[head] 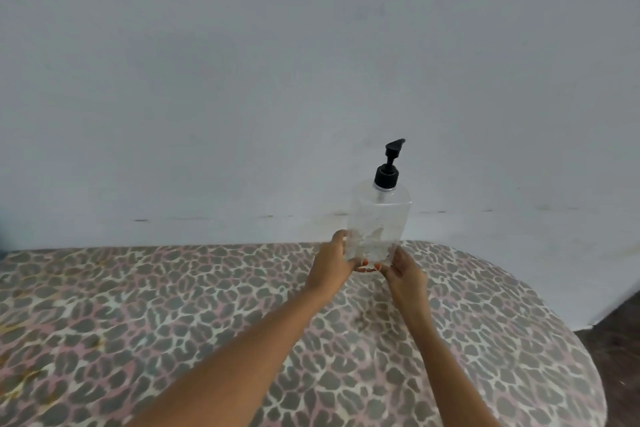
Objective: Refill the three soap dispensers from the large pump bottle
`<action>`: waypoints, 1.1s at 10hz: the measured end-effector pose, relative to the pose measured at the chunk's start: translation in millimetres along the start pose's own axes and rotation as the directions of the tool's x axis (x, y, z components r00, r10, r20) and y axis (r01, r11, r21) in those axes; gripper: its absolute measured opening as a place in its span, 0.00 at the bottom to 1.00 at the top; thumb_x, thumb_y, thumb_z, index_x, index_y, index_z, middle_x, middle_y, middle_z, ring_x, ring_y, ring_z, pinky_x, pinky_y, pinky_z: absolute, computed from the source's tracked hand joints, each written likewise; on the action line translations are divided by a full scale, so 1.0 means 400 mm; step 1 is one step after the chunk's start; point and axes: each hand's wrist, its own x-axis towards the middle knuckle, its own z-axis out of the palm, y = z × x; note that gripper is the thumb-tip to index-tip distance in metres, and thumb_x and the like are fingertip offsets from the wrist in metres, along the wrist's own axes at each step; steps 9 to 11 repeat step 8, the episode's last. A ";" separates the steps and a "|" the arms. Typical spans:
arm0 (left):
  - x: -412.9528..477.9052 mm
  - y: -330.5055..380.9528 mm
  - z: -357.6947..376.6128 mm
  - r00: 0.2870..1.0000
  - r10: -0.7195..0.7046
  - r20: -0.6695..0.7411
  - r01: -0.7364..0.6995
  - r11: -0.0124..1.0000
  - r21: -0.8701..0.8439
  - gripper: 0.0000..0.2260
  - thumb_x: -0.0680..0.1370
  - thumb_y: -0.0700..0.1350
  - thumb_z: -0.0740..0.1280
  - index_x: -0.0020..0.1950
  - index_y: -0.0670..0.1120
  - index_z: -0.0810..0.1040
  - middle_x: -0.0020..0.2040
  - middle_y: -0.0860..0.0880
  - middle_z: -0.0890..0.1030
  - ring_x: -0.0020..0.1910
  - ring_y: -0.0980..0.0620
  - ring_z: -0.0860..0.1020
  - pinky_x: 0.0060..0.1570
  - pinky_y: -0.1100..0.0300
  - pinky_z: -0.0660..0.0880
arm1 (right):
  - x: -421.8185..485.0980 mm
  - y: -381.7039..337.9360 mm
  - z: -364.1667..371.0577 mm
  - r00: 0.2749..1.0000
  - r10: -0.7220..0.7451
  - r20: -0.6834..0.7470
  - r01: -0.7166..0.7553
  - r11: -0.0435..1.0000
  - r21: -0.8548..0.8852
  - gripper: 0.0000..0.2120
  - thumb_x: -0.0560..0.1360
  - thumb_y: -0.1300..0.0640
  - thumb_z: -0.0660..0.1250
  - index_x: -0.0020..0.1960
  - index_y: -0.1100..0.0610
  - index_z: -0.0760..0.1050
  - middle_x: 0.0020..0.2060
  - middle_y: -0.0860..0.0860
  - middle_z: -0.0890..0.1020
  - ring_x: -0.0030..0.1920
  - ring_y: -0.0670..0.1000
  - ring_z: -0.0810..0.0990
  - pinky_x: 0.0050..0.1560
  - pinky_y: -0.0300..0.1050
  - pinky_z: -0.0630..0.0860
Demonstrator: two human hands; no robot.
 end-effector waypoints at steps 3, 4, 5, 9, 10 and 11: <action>0.075 -0.040 0.067 0.997 -0.069 0.021 0.065 0.988 0.138 0.28 0.71 0.44 0.72 0.68 0.43 0.65 0.59 0.41 0.78 0.57 0.46 0.78 0.56 0.51 0.76 | 0.069 0.087 0.023 0.995 0.103 0.019 -0.103 0.995 -0.015 0.21 0.76 0.67 0.62 0.68 0.61 0.66 0.61 0.53 0.76 0.61 0.51 0.76 0.59 0.40 0.70; 0.078 -0.046 0.071 0.998 -0.065 0.018 0.062 0.986 0.156 0.28 0.71 0.44 0.72 0.68 0.43 0.66 0.58 0.41 0.79 0.56 0.45 0.78 0.55 0.51 0.76 | 0.067 0.101 0.024 0.991 0.130 0.010 -0.130 0.991 0.025 0.22 0.76 0.67 0.62 0.69 0.62 0.64 0.64 0.54 0.74 0.64 0.51 0.73 0.61 0.39 0.68; 0.076 -0.044 0.069 0.997 -0.070 0.028 0.064 0.984 0.164 0.28 0.71 0.44 0.72 0.68 0.42 0.65 0.58 0.41 0.79 0.55 0.46 0.78 0.56 0.51 0.76 | 0.070 0.105 0.023 0.989 0.144 0.022 -0.144 0.990 0.001 0.22 0.76 0.65 0.63 0.69 0.61 0.64 0.65 0.55 0.74 0.64 0.52 0.73 0.62 0.41 0.68; -0.034 -0.017 0.000 0.998 -0.048 0.048 0.031 0.951 0.307 0.33 0.78 0.47 0.62 0.75 0.47 0.44 0.75 0.46 0.57 0.67 0.48 0.69 0.61 0.56 0.70 | -0.026 0.073 0.062 0.962 0.195 -0.190 -0.208 0.977 -0.050 0.15 0.77 0.60 0.62 0.63 0.62 0.70 0.54 0.56 0.78 0.49 0.51 0.76 0.54 0.44 0.74; -0.034 -0.017 0.000 0.998 -0.048 0.048 0.031 0.951 0.307 0.33 0.78 0.47 0.62 0.75 0.47 0.44 0.75 0.46 0.57 0.67 0.48 0.69 0.61 0.56 0.70 | -0.026 0.073 0.062 0.962 0.195 -0.190 -0.208 0.977 -0.050 0.15 0.77 0.60 0.62 0.63 0.62 0.70 0.54 0.56 0.78 0.49 0.51 0.76 0.54 0.44 0.74; -0.034 -0.017 0.000 0.998 -0.048 0.048 0.031 0.951 0.307 0.33 0.78 0.47 0.62 0.75 0.47 0.44 0.75 0.46 0.57 0.67 0.48 0.69 0.61 0.56 0.70 | -0.026 0.073 0.062 0.962 0.195 -0.190 -0.208 0.977 -0.050 0.15 0.77 0.60 0.62 0.63 0.62 0.70 0.54 0.56 0.78 0.49 0.51 0.76 0.54 0.44 0.74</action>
